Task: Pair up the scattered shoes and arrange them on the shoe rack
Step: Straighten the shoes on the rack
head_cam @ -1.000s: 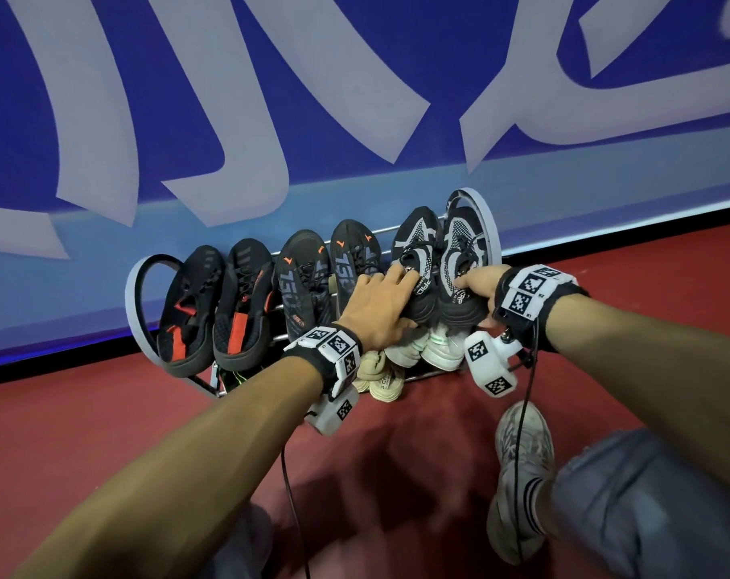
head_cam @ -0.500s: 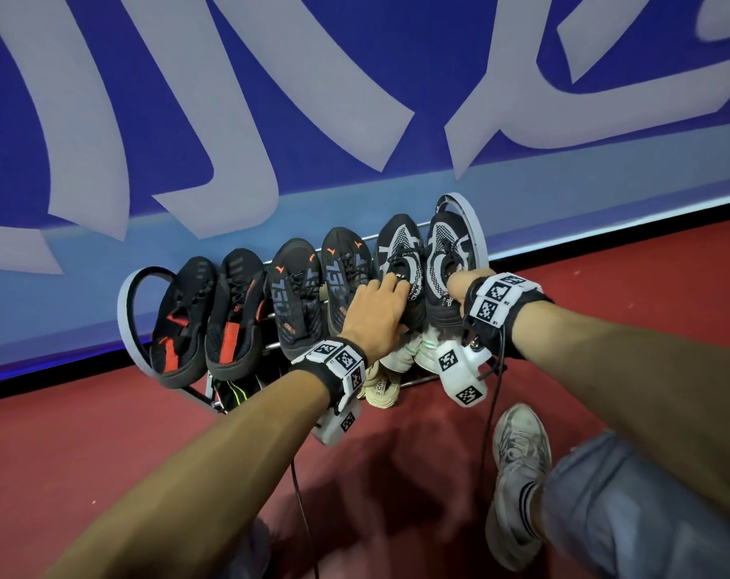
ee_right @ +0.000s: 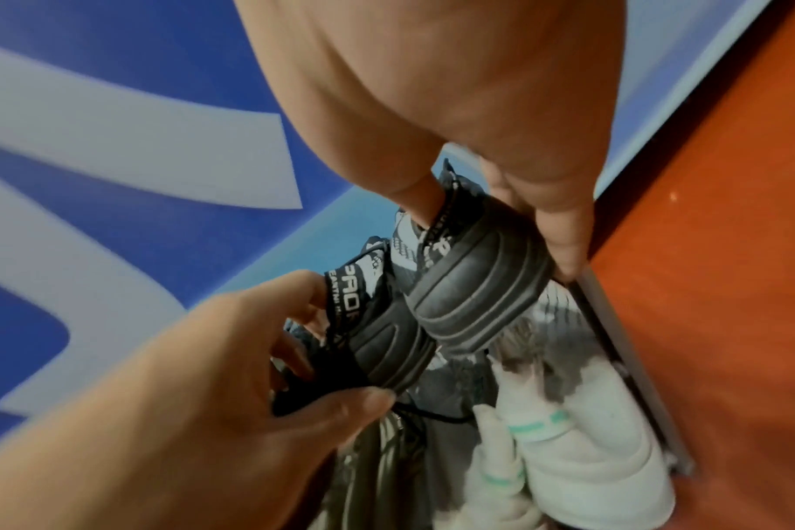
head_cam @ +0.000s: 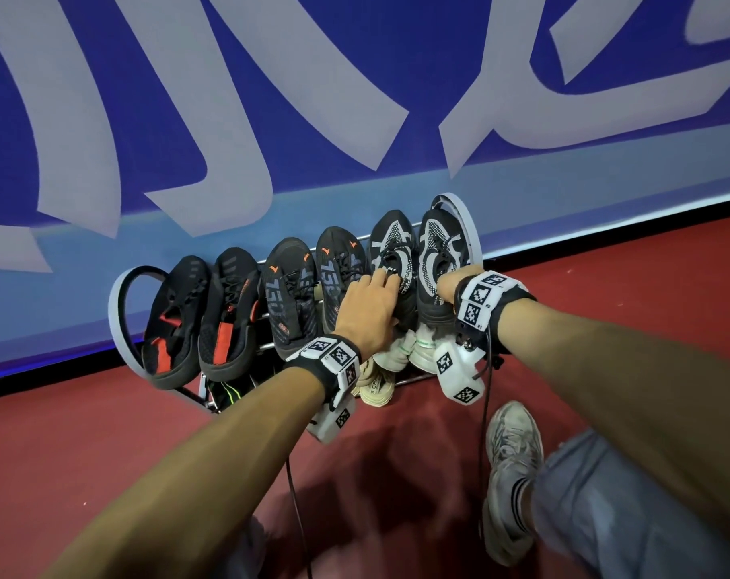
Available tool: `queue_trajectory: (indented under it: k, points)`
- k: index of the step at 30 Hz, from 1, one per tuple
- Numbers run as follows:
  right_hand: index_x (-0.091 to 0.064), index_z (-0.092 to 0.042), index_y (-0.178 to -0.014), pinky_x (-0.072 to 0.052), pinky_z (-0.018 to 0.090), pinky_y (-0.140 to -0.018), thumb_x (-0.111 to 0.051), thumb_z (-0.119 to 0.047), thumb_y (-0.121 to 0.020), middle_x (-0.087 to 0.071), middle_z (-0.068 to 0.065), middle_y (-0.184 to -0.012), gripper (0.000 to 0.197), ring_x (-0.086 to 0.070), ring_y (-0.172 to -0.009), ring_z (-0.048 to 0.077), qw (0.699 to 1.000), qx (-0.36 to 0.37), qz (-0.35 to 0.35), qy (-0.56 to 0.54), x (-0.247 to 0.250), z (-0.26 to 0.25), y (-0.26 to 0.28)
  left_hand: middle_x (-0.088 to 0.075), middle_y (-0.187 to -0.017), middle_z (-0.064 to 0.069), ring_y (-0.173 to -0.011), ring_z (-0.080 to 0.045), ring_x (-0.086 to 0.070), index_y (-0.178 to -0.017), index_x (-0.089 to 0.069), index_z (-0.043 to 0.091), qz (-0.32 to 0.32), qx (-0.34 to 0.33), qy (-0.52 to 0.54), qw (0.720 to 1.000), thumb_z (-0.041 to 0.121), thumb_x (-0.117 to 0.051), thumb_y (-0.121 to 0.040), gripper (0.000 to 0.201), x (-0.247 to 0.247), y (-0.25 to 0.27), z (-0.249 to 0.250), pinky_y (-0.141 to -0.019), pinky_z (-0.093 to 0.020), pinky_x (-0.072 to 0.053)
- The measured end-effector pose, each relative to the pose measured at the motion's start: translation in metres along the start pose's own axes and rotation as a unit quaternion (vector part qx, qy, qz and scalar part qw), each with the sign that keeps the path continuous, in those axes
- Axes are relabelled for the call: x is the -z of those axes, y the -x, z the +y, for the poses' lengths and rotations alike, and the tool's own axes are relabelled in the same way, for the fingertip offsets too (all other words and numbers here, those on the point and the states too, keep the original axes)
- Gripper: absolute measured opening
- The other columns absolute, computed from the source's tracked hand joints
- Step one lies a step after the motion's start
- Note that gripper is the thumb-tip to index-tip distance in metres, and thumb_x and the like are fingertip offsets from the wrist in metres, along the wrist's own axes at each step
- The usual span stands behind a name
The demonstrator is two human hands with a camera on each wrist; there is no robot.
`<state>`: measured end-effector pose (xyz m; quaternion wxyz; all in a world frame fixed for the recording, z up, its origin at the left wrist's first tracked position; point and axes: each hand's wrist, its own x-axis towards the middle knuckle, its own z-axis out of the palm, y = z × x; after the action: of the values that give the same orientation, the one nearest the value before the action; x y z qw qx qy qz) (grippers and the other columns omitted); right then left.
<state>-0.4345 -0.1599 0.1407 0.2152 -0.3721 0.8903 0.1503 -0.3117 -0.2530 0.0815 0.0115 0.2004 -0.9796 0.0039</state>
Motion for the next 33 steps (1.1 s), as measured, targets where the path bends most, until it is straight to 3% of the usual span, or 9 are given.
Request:
queue_trajectory:
  k: [6,9,11,13,18,22,26,29,33]
  points:
    - [-0.024,0.005,-0.151,-0.018,0.046,-0.12,-0.045,-0.027,-0.105,-0.028,0.025,-0.157,0.06,-0.024,-0.146,0.038,0.987,0.0,0.066,-0.146,-0.008,-0.01,0.0,-0.051,-0.121,-0.009,-0.105,-0.031,-0.053,-0.125,-0.048,0.011,0.007,-0.013,0.004,1.0,0.025,-0.072,-0.083,0.05,-0.001,0.001,0.0,-0.087,-0.041,-0.042]
    - [-0.003,-0.006,-0.156,-0.028,0.045,-0.117,-0.07,-0.05,-0.084,-0.029,0.028,-0.151,0.108,-0.033,-0.141,0.041,0.966,-0.122,0.063,-0.221,-0.022,-0.019,-0.011,-0.051,-0.121,-0.008,-0.105,-0.031,-0.053,-0.124,-0.048,0.011,0.002,-0.014,0.016,1.0,0.021,-0.071,-0.083,0.048,0.001,0.001,-0.001,-0.087,-0.041,-0.042]
    - [-0.007,-0.014,-0.155,-0.034,0.043,-0.113,-0.075,-0.056,-0.074,-0.034,0.024,-0.15,0.114,-0.039,-0.137,0.039,0.956,-0.127,0.057,-0.259,-0.023,-0.019,-0.021,-0.051,-0.121,-0.008,-0.106,-0.031,-0.053,-0.125,-0.048,0.011,-0.001,-0.011,0.028,1.0,0.017,-0.072,-0.082,0.049,0.002,0.001,-0.002,-0.089,-0.041,-0.042]
    - [-0.01,-0.009,-0.154,-0.035,0.04,-0.11,-0.083,-0.047,-0.069,-0.037,0.019,-0.151,0.118,-0.04,-0.137,0.036,0.963,-0.105,0.007,-0.249,-0.02,-0.01,-0.024,-0.051,-0.122,-0.008,-0.107,-0.032,-0.053,-0.126,-0.048,0.011,-0.003,-0.007,0.043,0.999,0.014,-0.073,-0.082,0.051,0.004,0.001,-0.003,-0.091,-0.042,-0.043]
    - [-0.034,-0.013,-0.138,-0.05,0.037,-0.089,-0.092,-0.037,-0.063,-0.057,0.015,-0.129,0.098,-0.057,-0.118,0.033,0.985,-0.089,0.021,-0.144,-0.021,-0.01,-0.019,-0.052,-0.123,-0.01,-0.107,-0.033,-0.053,-0.125,-0.047,0.009,-0.002,-0.011,0.055,0.998,0.009,-0.074,-0.079,0.053,0.005,0.0,-0.002,-0.094,-0.043,-0.045]
    - [-0.032,-0.011,-0.142,-0.049,0.035,-0.095,-0.082,-0.033,-0.079,-0.053,0.013,-0.133,0.083,-0.054,-0.124,0.03,0.99,-0.078,0.039,-0.114,-0.024,-0.012,-0.015,-0.053,-0.119,-0.01,-0.105,-0.033,-0.054,-0.12,-0.046,0.01,0.004,-0.005,0.059,0.998,0.005,-0.074,-0.079,0.049,0.006,-0.002,-0.001,-0.09,-0.042,-0.044]
    - [-0.037,-0.009,-0.141,-0.047,0.041,-0.099,-0.07,-0.03,-0.089,-0.051,0.022,-0.135,0.065,-0.051,-0.125,0.036,0.99,-0.066,0.075,-0.099,-0.024,-0.014,-0.017,-0.052,-0.118,-0.01,-0.104,-0.033,-0.054,-0.118,-0.045,0.01,-0.002,-0.005,0.053,0.999,0.005,-0.075,-0.077,0.051,0.007,-0.004,0.0,-0.089,-0.042,-0.045]
    - [-0.037,-0.007,-0.145,-0.035,0.044,-0.11,-0.061,-0.027,-0.096,-0.044,0.021,-0.144,0.058,-0.044,-0.134,0.038,0.992,-0.034,0.092,-0.085,-0.021,-0.008,-0.012,-0.051,-0.12,-0.011,-0.105,-0.034,-0.055,-0.12,-0.045,0.01,-0.008,-0.008,0.047,0.999,0.004,-0.076,-0.076,0.054,0.009,-0.006,-0.001,-0.088,-0.042,-0.045]
    - [-0.038,-0.013,-0.141,-0.044,0.051,-0.102,-0.065,-0.028,-0.09,-0.034,0.027,-0.143,0.06,-0.049,-0.124,0.044,0.993,-0.071,0.067,-0.063,-0.024,-0.015,-0.015,-0.051,-0.12,-0.012,-0.105,-0.035,-0.056,-0.12,-0.045,0.008,-0.019,-0.014,0.049,0.999,0.004,-0.078,-0.075,0.056,0.012,-0.007,-0.002,-0.087,-0.043,-0.046]
